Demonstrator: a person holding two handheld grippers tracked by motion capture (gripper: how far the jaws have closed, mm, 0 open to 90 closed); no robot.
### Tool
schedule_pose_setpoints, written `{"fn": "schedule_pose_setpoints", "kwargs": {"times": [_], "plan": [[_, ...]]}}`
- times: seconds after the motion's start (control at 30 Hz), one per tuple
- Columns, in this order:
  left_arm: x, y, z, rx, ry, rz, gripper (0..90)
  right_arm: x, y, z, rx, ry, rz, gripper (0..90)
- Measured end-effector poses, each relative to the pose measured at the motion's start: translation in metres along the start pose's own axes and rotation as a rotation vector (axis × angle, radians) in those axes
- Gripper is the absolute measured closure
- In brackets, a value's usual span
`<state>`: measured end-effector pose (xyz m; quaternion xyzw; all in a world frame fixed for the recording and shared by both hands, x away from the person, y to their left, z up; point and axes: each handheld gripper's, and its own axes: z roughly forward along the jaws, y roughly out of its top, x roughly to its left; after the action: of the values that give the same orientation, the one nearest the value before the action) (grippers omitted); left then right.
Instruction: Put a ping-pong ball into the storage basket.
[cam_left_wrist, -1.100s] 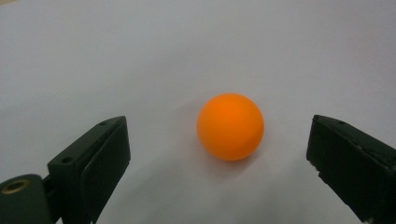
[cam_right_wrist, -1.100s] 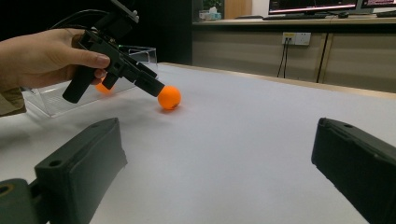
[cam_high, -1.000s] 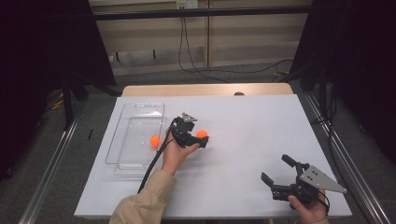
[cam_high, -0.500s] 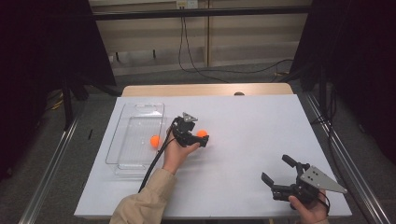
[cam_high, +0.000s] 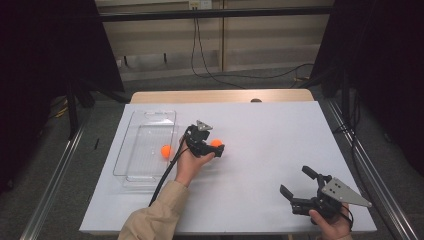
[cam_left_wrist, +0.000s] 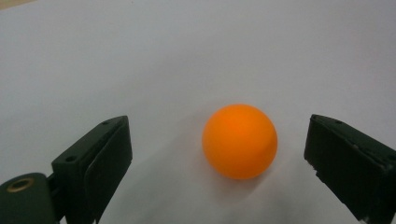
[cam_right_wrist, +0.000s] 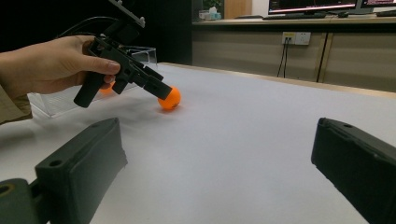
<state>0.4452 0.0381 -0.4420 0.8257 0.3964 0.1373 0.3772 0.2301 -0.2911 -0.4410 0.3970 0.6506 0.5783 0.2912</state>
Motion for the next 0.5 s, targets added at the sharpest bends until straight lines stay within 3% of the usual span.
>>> {"fn": "schedule_pose_setpoints", "kwargs": {"times": [0.5], "plan": [[-0.0011,0.0012,0.0029,-0.015,-0.010,0.006,11.0,-0.0002,-0.0003,0.0001,0.001,0.000,0.001,1.8]]}}
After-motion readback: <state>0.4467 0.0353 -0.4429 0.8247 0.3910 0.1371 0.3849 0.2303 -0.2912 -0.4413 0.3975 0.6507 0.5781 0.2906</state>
